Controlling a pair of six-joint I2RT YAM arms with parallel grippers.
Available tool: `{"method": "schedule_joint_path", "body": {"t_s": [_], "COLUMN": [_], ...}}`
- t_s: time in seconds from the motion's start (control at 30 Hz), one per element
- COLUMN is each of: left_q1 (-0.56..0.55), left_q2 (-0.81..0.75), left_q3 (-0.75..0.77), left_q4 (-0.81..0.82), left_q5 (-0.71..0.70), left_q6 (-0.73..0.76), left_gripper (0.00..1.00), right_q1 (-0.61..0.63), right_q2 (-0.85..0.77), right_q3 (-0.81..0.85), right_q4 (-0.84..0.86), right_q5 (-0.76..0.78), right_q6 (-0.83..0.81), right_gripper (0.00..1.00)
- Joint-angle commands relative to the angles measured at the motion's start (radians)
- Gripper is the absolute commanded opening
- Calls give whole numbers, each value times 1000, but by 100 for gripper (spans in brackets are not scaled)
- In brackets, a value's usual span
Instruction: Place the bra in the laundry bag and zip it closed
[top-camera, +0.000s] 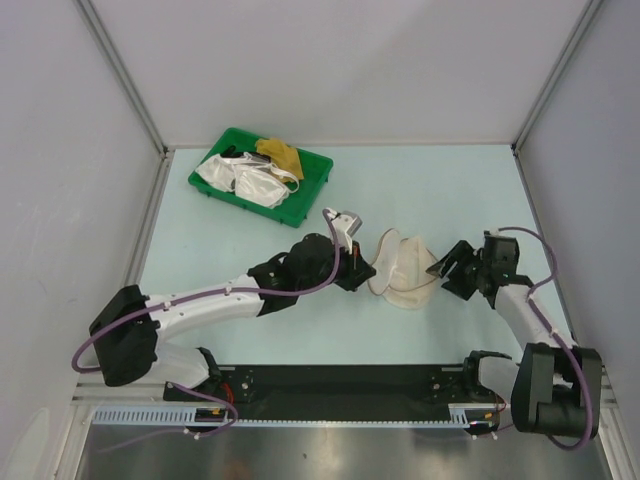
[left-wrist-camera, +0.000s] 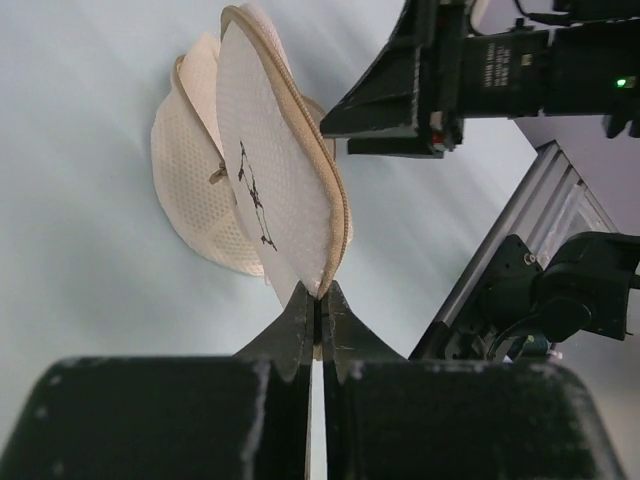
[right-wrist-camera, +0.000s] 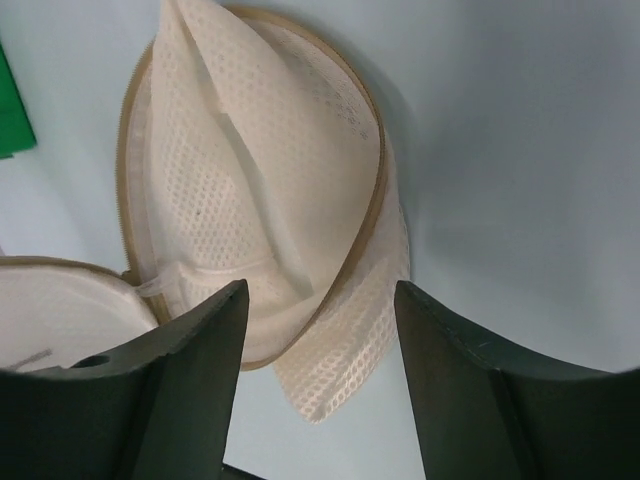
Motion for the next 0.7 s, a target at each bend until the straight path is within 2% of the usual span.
{"method": "schedule_joint_path", "body": {"t_s": [0.0,0.07,0.1,0.17,0.23,0.3,0.37,0.4,0.47,0.5,0.57,0.67], "left_q1": [12,15,16,15,18,27,77,138,209,278,334,369], "left_q2": [-49,-55,-57,-63,-72,-83,-82,-77,-72,-74,-81,-91], "left_q3": [40,38,38,38,38,49,84,102,155,171,216,300], "left_q4": [16,16,13,7,1,-17,-69,-88,-117,-119,-114,-123], "left_q5": [44,50,51,56,56,53,85,111,227,270,370,364], "left_q6": [-24,-27,-25,-24,-22,-34,-88,-111,-187,-218,-312,-357], "left_gripper": [0,0,0,0,0,0,0,0,0,0,0,0], "right_q1": [59,62,62,62,63,66,65,66,69,83,115,218], "right_q2": [90,121,137,163,166,158,137,126,80,60,-21,-142], "right_q3": [30,33,35,41,50,73,142,174,297,346,447,463], "right_q4": [136,150,156,161,159,121,81,20,-54,-131,-213,-211], "right_q5": [81,91,92,100,115,155,186,201,247,270,345,459], "right_q6": [-5,-6,-9,-15,-21,-44,-67,-98,-127,-155,-184,-224], "right_gripper": [57,52,44,42,27,19,15,14,7,4,1,0]}}
